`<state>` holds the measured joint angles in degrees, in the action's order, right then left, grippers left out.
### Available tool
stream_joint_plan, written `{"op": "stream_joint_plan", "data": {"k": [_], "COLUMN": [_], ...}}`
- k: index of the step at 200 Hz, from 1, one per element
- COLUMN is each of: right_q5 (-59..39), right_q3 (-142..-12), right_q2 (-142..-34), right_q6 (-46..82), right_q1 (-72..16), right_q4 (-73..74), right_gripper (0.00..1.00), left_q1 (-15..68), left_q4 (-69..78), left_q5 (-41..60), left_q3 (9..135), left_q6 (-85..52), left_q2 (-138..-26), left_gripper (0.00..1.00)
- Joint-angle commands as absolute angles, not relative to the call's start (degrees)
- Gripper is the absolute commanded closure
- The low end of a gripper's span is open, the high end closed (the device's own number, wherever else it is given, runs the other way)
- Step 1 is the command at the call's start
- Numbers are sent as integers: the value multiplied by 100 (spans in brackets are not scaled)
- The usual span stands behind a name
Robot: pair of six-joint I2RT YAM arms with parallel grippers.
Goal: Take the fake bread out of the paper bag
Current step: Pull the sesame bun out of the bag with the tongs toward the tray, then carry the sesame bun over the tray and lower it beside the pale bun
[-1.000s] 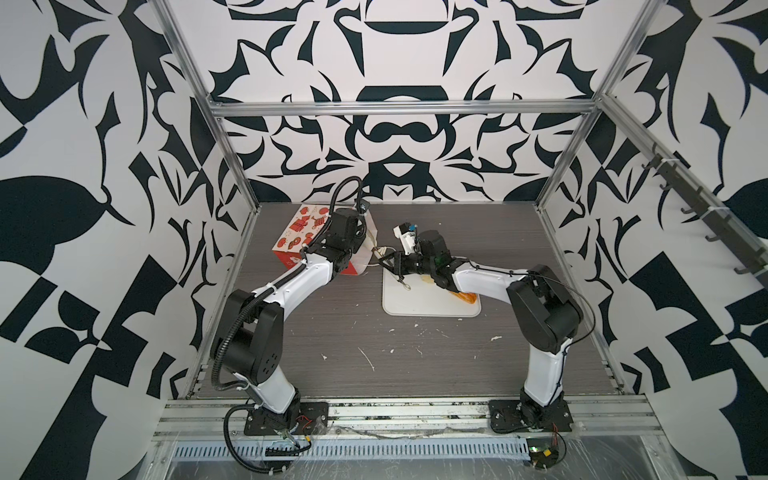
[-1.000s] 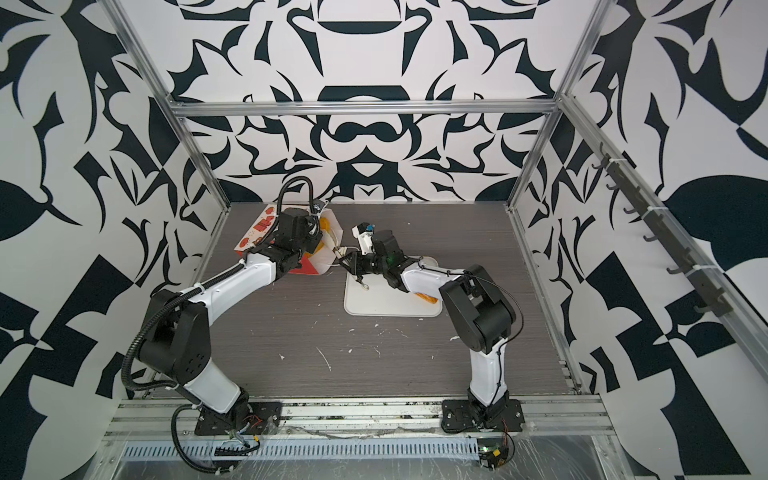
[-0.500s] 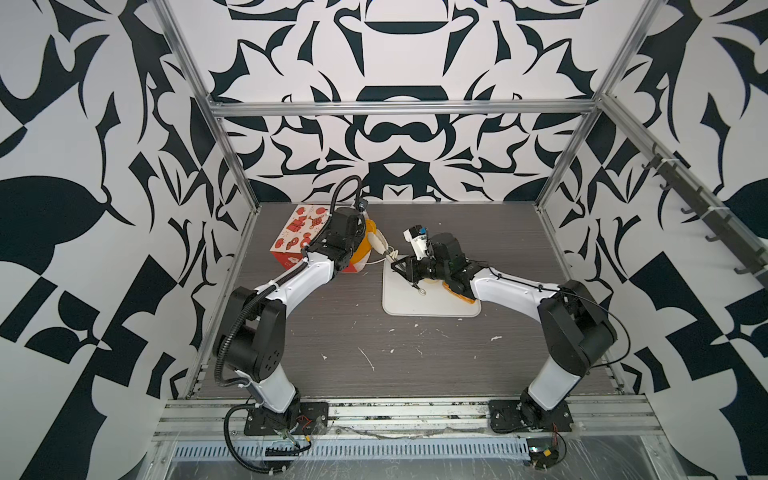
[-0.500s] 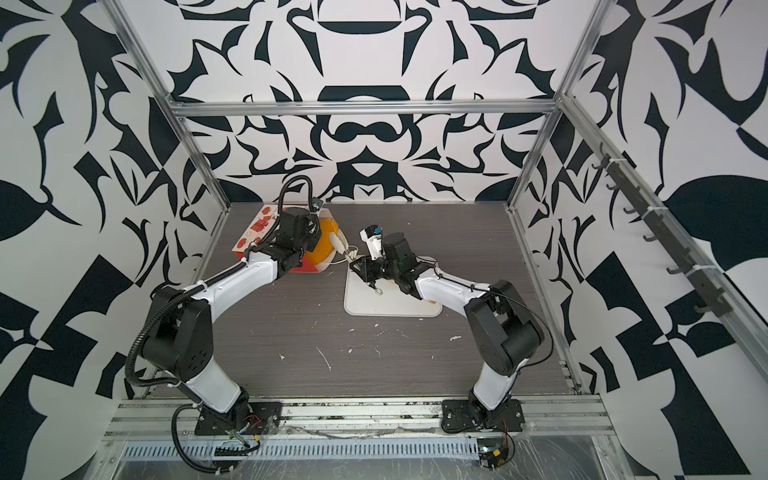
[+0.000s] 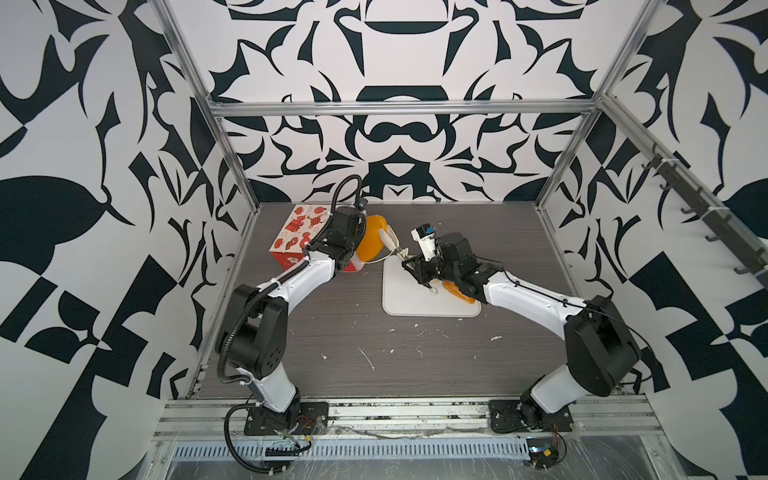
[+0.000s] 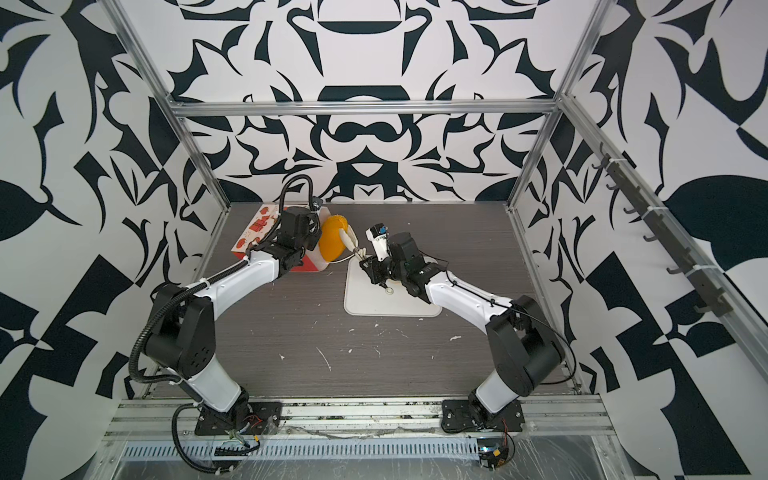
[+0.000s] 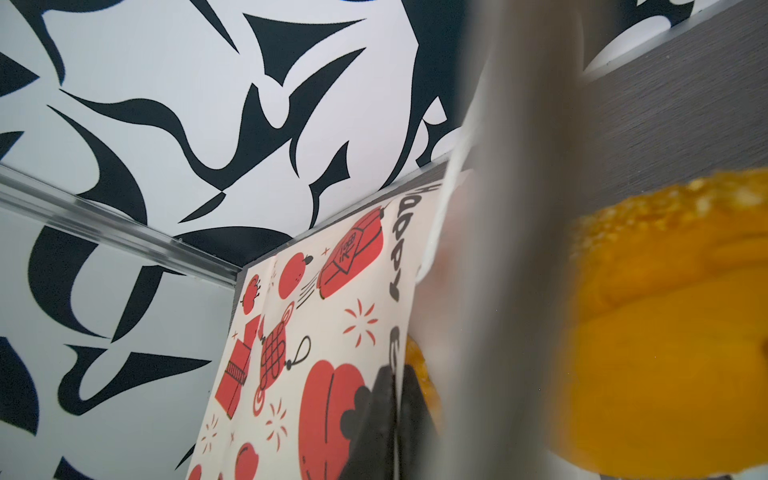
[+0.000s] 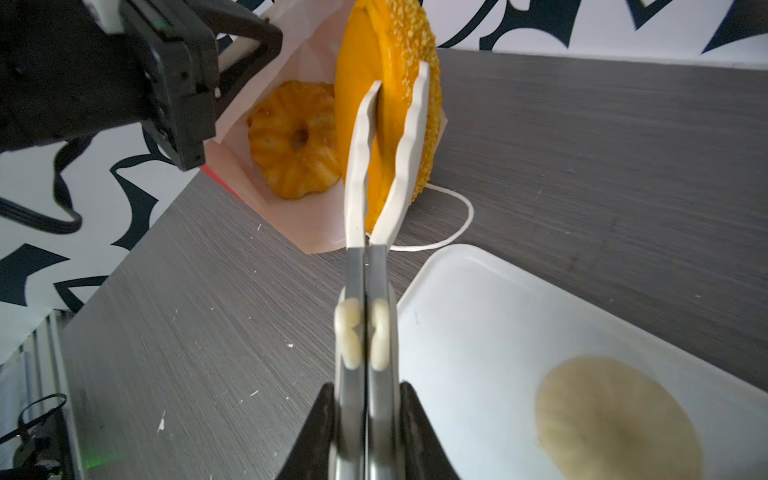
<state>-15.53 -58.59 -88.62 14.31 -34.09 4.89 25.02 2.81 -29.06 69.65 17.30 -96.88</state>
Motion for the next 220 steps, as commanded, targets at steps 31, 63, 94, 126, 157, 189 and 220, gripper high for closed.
{"op": "stream_joint_plan", "data": {"k": [31,63,94,126,157,189,220], "right_q5": [-850,-420,-206,-45,106,175,285], "right_q3": [-5606,-5412,-5070,-4833,-4589,-4509,-4491], "right_q2": [-8032,-7558,-6993,-6544,-6254,-6257,-6318], "right_q6": [780,416,204,47,30,-4,-188], "right_q1": [-3375,-3375,-3375,-3377,-3384,-3398,-3475], "right_q4": [677,297,83,-345,-487,-480,-372], "right_gripper": [100,100,100,100,100,100,100], "left_q1": [2452,2444,2437,2437,2440,2442,2436], "left_q4": [457,474,509,519,527,525,545], "left_q5": [-2979,-2980,-2988,-2942,-2935,-2914,-2908], "left_q3": [7084,7058,7025,7031,7057,7101,7068], "left_q6": [1616,1613,1607,1571,1564,1564,1564], "left_q2": [-9720,-9689,-9667,-9677,-9707,-9747,-9734], "left_gripper": [93,93,93,93,93,93,93]}}
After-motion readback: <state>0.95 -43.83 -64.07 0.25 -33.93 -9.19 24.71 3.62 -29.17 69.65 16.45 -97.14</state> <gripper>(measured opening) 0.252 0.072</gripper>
